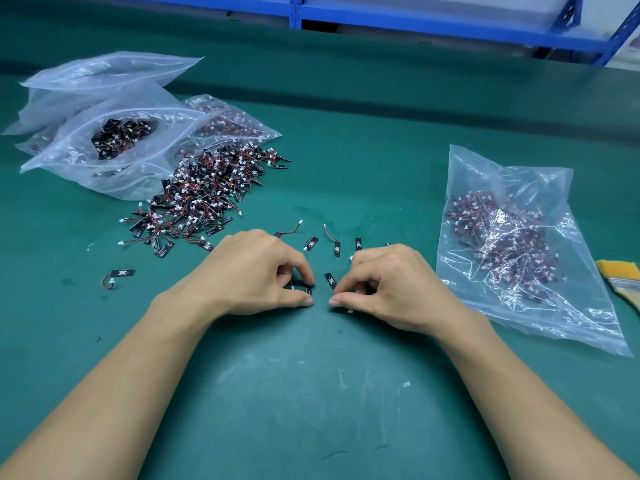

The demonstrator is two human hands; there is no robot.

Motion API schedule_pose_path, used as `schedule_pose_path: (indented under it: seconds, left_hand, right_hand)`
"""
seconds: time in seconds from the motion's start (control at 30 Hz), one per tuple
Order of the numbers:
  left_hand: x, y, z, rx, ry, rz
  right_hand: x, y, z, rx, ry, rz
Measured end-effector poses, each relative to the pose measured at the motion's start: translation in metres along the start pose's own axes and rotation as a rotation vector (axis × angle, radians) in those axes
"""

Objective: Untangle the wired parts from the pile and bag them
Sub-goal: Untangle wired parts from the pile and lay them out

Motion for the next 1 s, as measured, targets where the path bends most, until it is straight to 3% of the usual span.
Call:
schedule_pose_path:
  seconds: [0.3,0.43,0.63,1.0]
  left_hand:
    - [0.004,0.0,-0.001,-0.041,-0.044,-0.039]
    - [0.02,-0.002,0.005,-0.047,-0.101,-0.226]
    - [0.043,-0.005,0.024,0.049,-0.051,-0.536]
    - [0.039,-0.001,0.046,0.074,-0.148,-0.579]
  right_hand:
    - [-0.002,0.001,0.006,-0.003,0.078,-0.062]
    - [0.019,-0.003,-0.012,-0.061,0.099,-0.158]
    - [0.015,-0.005,-0.014,-0.036,-0.051,0.031]
    - [0.015,-0.009,-0.034,-0.125,-0.085,0.117]
Point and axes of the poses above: each hand's wrist, its own y-axis towards the middle knuckle, its own x-axis out of the back of the hand, z = x × y, the point moved 7 cm from there along y, towards the middle knuckle, and after that the axes turned 4 degrees about -y, right-handed, at the moved point
